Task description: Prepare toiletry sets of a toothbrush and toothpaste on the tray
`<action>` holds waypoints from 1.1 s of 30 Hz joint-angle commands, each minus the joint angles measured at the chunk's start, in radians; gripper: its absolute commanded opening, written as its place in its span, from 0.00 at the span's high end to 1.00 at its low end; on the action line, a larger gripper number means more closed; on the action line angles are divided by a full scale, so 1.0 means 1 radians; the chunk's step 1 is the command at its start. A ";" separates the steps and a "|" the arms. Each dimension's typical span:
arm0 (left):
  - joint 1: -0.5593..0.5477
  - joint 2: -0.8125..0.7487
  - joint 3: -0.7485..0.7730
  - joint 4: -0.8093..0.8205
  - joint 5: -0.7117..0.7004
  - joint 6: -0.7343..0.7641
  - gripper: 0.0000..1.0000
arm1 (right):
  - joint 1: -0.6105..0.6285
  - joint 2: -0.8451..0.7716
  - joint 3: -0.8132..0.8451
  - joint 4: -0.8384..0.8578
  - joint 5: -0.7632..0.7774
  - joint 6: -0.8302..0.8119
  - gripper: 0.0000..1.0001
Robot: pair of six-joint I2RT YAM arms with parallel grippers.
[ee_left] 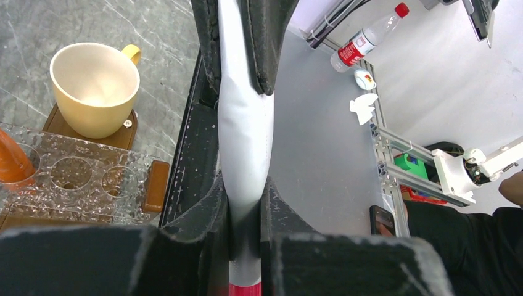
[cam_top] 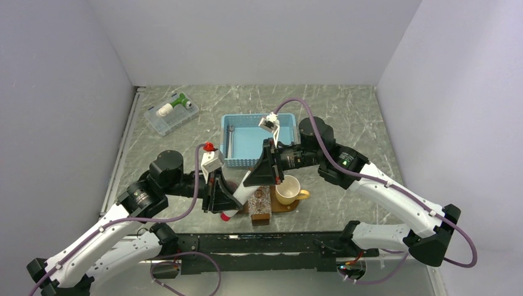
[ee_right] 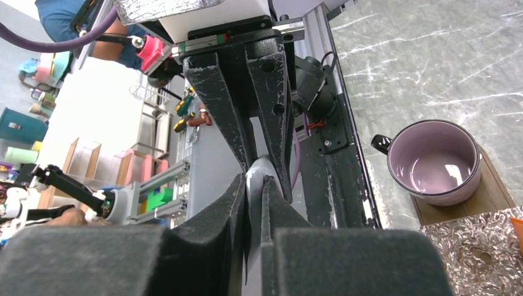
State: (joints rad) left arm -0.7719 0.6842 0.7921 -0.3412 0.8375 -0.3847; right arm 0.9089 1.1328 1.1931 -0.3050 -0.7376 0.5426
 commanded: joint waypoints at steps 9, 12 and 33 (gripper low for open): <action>-0.001 -0.010 0.033 -0.003 0.031 0.046 0.94 | 0.004 -0.026 0.036 -0.015 -0.035 -0.048 0.68; 0.000 -0.005 0.044 -0.036 0.040 0.067 0.94 | 0.004 -0.019 0.044 -0.043 -0.055 -0.068 0.68; 0.000 0.009 0.082 -0.136 0.056 0.135 0.94 | 0.035 0.035 0.057 -0.070 -0.121 -0.104 0.78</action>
State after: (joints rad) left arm -0.7719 0.6910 0.8307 -0.5190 0.8749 -0.2733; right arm 0.9211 1.1530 1.2072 -0.4107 -0.8291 0.4553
